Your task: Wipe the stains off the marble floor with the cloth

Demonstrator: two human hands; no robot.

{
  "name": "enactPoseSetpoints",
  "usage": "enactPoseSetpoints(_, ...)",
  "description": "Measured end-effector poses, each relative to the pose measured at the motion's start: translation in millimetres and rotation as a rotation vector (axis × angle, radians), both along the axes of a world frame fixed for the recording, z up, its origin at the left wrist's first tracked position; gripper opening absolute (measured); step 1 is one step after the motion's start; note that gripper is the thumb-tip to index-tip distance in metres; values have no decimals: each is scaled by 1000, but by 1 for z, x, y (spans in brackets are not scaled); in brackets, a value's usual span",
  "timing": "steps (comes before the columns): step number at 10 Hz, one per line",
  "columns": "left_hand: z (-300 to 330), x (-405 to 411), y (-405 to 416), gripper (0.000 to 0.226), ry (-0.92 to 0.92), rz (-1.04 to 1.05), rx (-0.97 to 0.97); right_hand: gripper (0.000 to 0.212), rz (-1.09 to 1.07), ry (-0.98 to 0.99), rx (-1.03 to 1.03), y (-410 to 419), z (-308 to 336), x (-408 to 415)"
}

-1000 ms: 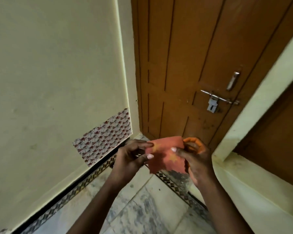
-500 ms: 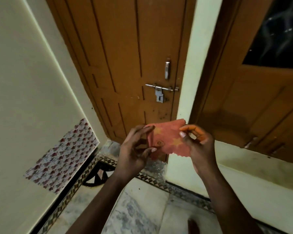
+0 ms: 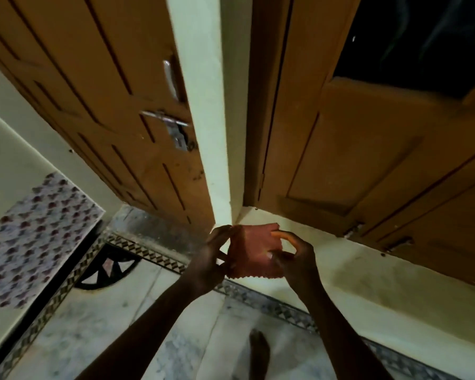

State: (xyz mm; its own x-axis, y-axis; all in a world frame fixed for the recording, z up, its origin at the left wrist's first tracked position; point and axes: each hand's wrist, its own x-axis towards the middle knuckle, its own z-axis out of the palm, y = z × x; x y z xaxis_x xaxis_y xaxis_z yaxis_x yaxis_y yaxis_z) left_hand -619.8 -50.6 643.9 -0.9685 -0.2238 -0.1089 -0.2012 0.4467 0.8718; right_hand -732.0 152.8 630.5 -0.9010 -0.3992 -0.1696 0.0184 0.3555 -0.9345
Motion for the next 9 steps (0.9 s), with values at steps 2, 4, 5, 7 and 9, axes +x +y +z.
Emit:
enactPoseSetpoints(2,-61,-81,-4,79,-83,-168,-238,46,-116,-216,18,-7,-66,-50)
enactPoseSetpoints(4,-138,-164,-38,53,-174,-198,-471,43,-169,-250,-17,-49,-149,-118)
enactPoseSetpoints(5,-173,-176,-39,70,-353,-222,-588,47,-145,-199,155,-66,-192,-136)
enactPoseSetpoints(7,-210,-155,-23,77,-409,-261,-628,40,-8,118,377,-68,-212,-124)
enactPoseSetpoints(9,-176,-136,-42,74,-317,-220,-368,40,18,28,356,-69,-184,-113)
